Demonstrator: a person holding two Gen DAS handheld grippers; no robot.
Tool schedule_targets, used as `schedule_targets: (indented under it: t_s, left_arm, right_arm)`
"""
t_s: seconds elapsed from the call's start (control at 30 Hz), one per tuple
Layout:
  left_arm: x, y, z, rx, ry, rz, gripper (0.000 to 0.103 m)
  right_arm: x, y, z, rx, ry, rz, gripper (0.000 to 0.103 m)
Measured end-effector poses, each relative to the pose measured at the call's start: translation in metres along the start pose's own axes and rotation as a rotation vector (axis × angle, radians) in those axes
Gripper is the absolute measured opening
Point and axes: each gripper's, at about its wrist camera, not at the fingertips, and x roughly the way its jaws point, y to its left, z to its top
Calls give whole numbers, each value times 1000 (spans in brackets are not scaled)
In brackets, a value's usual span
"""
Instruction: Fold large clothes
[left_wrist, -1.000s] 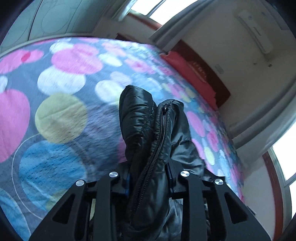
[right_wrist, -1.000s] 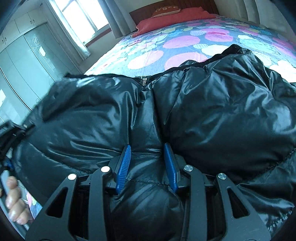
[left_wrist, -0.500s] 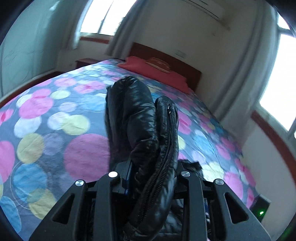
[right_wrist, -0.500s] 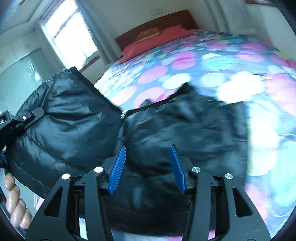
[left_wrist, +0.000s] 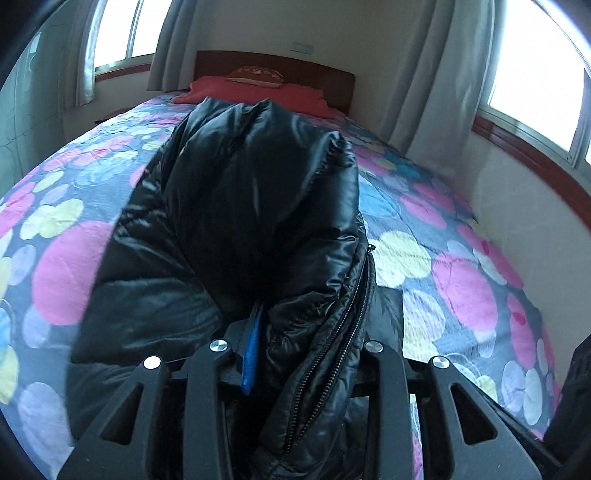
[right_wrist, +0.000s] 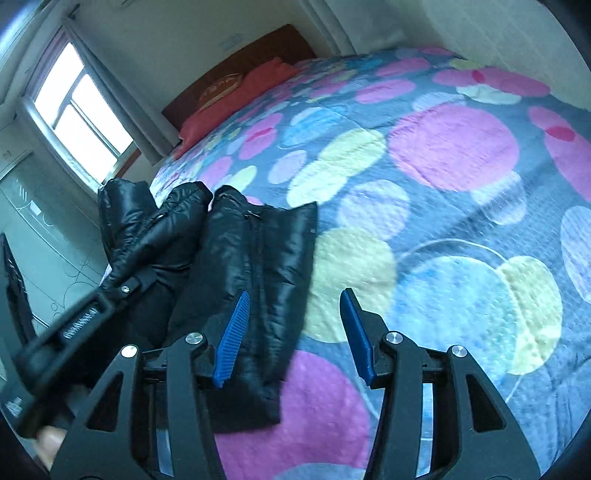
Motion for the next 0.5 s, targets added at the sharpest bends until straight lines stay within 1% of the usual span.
schedule_targets:
  t_s: [0.07,0.17,0.3,0.33,0.37,0.4,0.43,0.47,0.5]
  left_arm:
    - [2,-2,-4,4,0,-1,33]
    - [-9,-2,-2,4,-8,3,33]
    - [-25,-10,2,12,-13,27,38]
    - [-29,-12,3,15,-17,30,42]
    - [-35,-14,3,17,-24,23,50]
    - [-40,-15,3,11,-32,5,55]
    - [-45,-15,5,-1,-40,-18,63]
    - [-53,-15,6,-22,-53,-41,66]
    - [-56,-16,7,-30,-55,-53,66]
  right_arm:
    - [3,-7,-1,7,7,-8,51]
    - [3,-10,-1,22,10,-5,51]
    - [0,-8,3,14,0,3,51]
    - [-3,-6,3,12,-4,6,51]
    - [-5,-5,4,9,-8,7,51]
    - [-5,-5,5,8,-10,8,51]
    - [-7,-3,5,7,-13,8,51]
    - [-10,-2,6,8,-16,8,51]
    - [-10,-1,6,9,-18,9,51]
